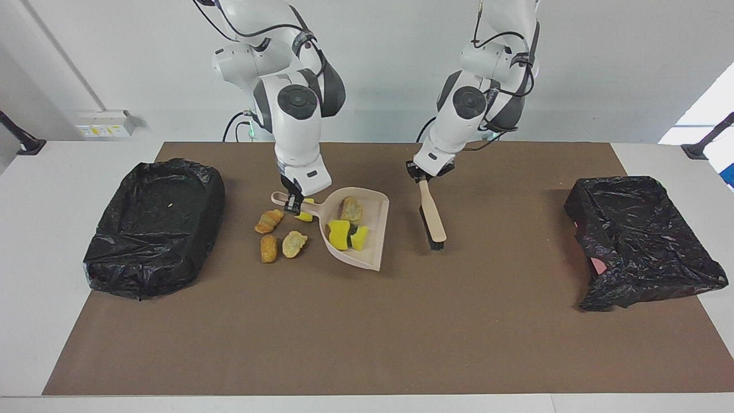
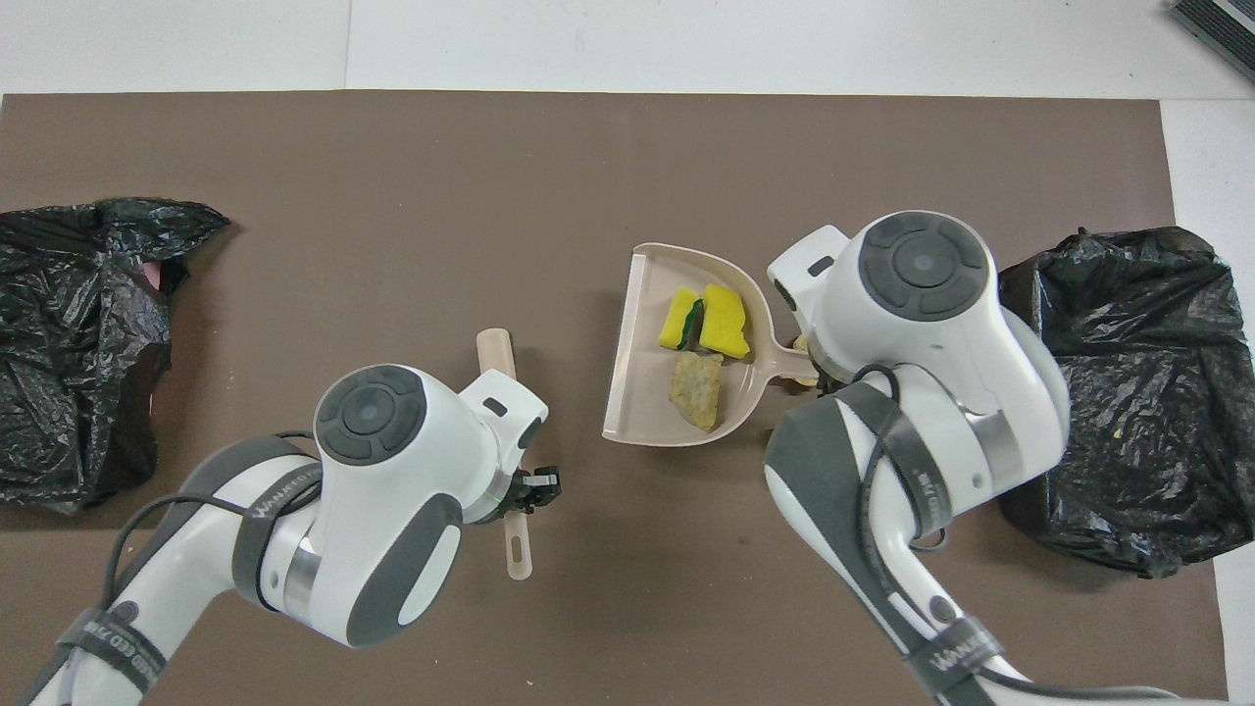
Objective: Sweep and dump trash in bin
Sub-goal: 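Carry the dustpan to the black bag and tip it with the right gripper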
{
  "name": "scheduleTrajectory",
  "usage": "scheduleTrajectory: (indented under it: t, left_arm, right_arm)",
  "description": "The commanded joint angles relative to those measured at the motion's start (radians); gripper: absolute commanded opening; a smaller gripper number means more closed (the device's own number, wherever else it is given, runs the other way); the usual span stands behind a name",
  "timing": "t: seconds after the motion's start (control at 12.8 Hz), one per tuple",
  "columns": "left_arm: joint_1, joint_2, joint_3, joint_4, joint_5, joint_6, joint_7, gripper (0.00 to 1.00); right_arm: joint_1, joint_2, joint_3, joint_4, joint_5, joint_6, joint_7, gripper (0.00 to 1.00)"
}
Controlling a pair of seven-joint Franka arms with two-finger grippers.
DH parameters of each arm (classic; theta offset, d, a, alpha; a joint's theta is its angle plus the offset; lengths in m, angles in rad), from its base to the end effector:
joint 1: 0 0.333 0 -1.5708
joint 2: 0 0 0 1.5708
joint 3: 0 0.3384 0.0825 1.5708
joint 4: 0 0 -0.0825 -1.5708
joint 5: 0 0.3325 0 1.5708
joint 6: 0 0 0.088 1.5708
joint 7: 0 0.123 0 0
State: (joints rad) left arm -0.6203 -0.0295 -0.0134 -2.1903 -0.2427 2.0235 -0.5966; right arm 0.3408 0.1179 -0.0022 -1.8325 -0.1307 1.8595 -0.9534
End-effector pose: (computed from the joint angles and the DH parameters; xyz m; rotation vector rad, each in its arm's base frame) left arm 0.3654 -0.2900 0.4251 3.0257 0.1280 -0.3543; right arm 0.5114 0.1673 0.4830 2.3917 1.8851 -0.1891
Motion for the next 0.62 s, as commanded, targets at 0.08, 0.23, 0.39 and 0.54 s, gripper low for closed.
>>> scheduleTrajectory:
  t: [0.08, 0.23, 0.39, 0.54]
  left_arm:
    - [-0.155, -0.082, 0.009, -0.112, 0.022, 0.009, -0.150, 0.00]
    - [-0.212, -0.078, 0.006, -0.158, 0.020, 0.082, -0.190, 0.00]
    - [-0.254, -0.081, 0.006, -0.204, 0.017, 0.154, -0.218, 0.00]
    - [-0.268, -0.084, 0.006, -0.210, 0.007, 0.161, -0.221, 0.00]
  right_arm:
    - [-0.135, -0.135, 0.001, 0.008, 0.029, -0.101, -0.047, 0.00]
    - [-0.218, -0.170, -0.005, 0.030, 0.028, -0.156, -0.123, 0.00]
    - [-0.337, -0.208, -0.007, 0.030, 0.017, -0.193, -0.244, 0.00]
    - [-0.489, -0.219, -0.007, 0.025, 0.005, -0.206, -0.413, 0.00]
